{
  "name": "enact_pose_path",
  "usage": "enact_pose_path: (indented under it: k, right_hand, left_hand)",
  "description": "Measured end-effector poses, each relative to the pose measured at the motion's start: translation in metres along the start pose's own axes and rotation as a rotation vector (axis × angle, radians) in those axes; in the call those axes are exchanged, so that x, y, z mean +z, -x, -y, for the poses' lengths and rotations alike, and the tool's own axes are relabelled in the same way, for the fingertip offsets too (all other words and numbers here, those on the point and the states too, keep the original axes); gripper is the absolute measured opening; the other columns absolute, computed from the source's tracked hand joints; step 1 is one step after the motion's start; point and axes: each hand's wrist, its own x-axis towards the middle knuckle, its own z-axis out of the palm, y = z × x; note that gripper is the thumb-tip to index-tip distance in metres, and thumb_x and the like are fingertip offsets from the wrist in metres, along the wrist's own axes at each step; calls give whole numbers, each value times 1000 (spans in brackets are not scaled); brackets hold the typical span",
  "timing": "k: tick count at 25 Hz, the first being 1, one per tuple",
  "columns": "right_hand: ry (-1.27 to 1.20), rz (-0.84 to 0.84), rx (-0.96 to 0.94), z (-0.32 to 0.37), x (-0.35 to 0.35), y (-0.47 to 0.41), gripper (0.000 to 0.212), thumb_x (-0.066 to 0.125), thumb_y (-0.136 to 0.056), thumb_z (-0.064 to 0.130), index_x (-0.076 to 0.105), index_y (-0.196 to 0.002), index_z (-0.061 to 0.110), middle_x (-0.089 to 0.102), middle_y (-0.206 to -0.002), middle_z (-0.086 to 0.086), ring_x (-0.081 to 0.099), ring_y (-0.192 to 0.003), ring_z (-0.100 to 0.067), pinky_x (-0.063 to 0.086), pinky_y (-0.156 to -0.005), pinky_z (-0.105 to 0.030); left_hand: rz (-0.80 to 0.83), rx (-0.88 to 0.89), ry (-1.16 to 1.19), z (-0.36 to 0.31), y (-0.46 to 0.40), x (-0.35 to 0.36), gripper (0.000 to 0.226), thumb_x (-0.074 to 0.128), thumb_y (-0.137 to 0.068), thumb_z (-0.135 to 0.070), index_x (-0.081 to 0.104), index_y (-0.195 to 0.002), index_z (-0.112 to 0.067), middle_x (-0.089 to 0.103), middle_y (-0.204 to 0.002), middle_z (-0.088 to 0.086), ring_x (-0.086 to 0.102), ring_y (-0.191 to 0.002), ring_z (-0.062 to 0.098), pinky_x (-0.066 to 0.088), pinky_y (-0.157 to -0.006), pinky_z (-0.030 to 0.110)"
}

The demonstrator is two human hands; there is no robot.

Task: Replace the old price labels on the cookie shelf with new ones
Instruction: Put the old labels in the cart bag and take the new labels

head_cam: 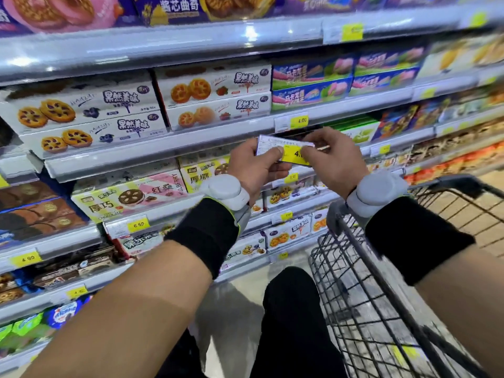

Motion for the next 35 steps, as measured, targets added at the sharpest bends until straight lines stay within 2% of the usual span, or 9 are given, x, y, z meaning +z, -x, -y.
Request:
enact_pose_path:
  k: [3,6,9,18,23,26,30,32,35]
  right_hand:
    - [-22,-66,68,-26,-33,8,13,64,-81,26,62,-93,22,56,-75,9,56,-76,-20,45,-70,-33]
    - [-50,-126,98,-47,-61,18,8,65,-78,24,60,-83,21,57,-68,1,53,-67,-21,43,-65,-33]
    - [-39,-181,118,-60,-84,28,8,64,-75,24,58,-71,25,56,-60,3,51,-60,-20,43,-62,-34]
    - [-44,-331,271,-126,-138,76,7,63,-73,28,58,-68,28,58,-61,5,56,-60,-20,56,-66,-50]
    - [-115,-395,390,-158,-146,106,7,63,-67,28,59,-64,24,61,-60,1,58,-57,-21,53,-61,-42]
    - [-191,-432,489,-178,-147,126,3,66,-73,16,64,-72,18,63,-62,-2,56,-52,-16,50,-54,-32]
    - [-229,-447,570,-199,-144,144,10,65,-77,8,64,-72,17,59,-57,-2,53,-43,-10,46,-48,-24]
    - [-272,-472,629,-213,-140,152,12,65,-77,6,63,-71,17,58,-56,-3,52,-41,-9,46,-49,-25]
    - [-322,-489,744,-235,-130,169,3,65,-76,9,66,-76,12,61,-61,-6,56,-48,-16,50,-56,-32]
  left_hand:
    - [75,1,-21,8,0,42,15,61,-90,-8,60,-103,-1,65,-90,20,68,-62,21,56,-59,28]
    - [138,0,-54,15,4,78,4,60,-90,-6,60,-93,-8,67,-82,15,68,-56,17,57,-55,27]
    - [174,-20,-70,21,4,105,5,60,-90,-6,60,-89,-10,67,-82,15,66,-56,18,58,-55,28]
    - [352,-83,-232,55,20,184,5,62,-88,-3,62,-91,-6,67,-73,14,66,-52,15,56,-51,24]
    - [485,-128,-337,78,22,210,8,62,-86,1,64,-93,1,66,-74,17,64,-49,13,60,-56,30]
    - [576,-201,-417,93,19,222,15,59,-87,2,59,-101,7,64,-74,17,64,-49,13,59,-54,28]
    - [677,-334,-516,109,11,232,16,57,-93,-17,61,-91,-2,67,-82,18,69,-60,18,59,-63,31]
    - [679,-426,-545,118,7,239,26,54,-95,-31,62,-86,-8,68,-84,15,68,-63,20,59,-62,28]
    - [700,-525,-606,127,0,246,39,46,-95,-46,59,-83,-11,67,-84,11,64,-64,21,56,-64,27]
